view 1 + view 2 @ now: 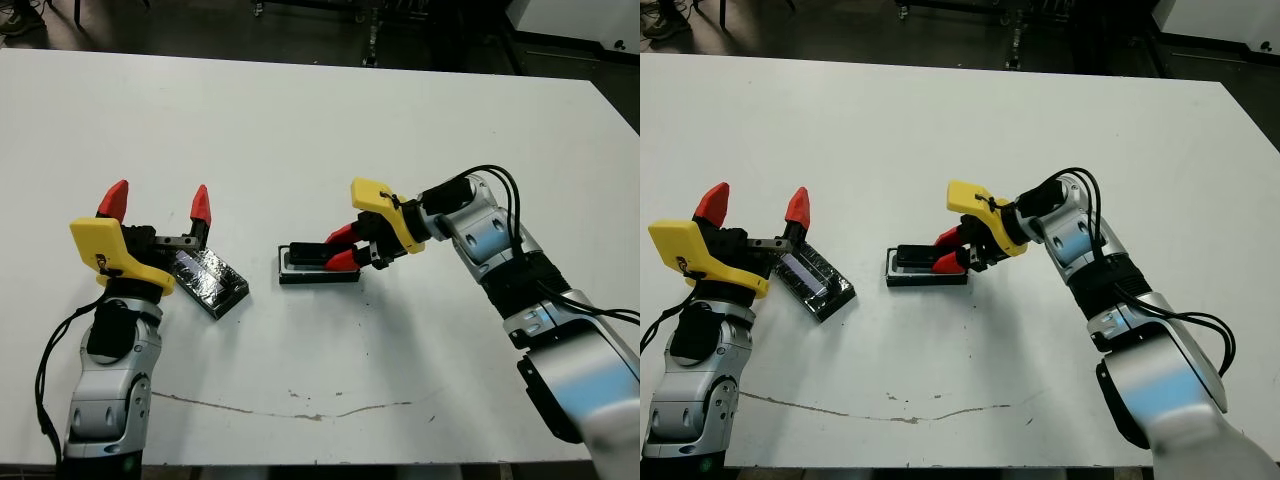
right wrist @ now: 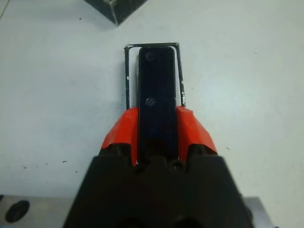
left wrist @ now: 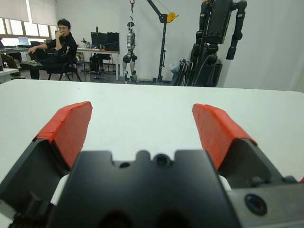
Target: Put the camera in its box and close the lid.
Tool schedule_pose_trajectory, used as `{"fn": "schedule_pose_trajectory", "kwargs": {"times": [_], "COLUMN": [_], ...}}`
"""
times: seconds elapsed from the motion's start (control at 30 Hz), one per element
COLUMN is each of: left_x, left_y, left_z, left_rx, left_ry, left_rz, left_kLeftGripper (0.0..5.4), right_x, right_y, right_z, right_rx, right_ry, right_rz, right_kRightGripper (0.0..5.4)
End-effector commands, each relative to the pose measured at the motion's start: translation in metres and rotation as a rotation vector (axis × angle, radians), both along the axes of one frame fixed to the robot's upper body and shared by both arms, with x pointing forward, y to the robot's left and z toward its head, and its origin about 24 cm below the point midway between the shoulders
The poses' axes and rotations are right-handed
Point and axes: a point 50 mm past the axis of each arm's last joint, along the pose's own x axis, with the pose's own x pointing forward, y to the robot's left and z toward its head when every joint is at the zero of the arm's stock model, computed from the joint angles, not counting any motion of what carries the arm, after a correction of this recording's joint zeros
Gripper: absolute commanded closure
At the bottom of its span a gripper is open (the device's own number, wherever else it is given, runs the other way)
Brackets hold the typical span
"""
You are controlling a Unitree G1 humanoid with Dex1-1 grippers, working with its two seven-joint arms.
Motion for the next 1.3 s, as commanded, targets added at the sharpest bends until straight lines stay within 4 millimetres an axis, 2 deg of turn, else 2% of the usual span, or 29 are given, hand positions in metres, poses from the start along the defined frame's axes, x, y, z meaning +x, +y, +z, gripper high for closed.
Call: {"fn": "schedule_pose_trajectory", "kwargs": {"times": [0.03,0.33,0.83,1.0,1.3], "left_x": [-0.002,-0.001,-0.001,-0.001,-0.002], "left_y": [0.001,0.000,0.000,0.000,0.000], "left_z": [-0.004,-0.003,-0.004,-0.004,-0.004], "left_rx": [-0.001,0.005,-0.003,0.003,0.015], "left_ry": [0.020,0.016,0.020,0.021,0.019], "left_rz": [0.011,0.007,0.005,0.009,0.011], "left_kLeftGripper": [0.00,0.00,0.00,0.00,0.00], "right_x": [-0.001,-0.001,-0.002,0.003,0.010], "right_y": [-0.006,-0.005,-0.006,-0.009,-0.024], "right_z": [-0.007,-0.006,-0.006,0.007,0.052], "right_rx": [-0.074,-0.120,-0.082,-0.029,0.170], "right_ry": [0.035,0.057,0.040,0.006,-0.070], "right_rz": [0.008,0.027,0.020,0.002,-0.102], "right_kRightGripper": [3.74,2.32,0.07,0.03,0.03]}}
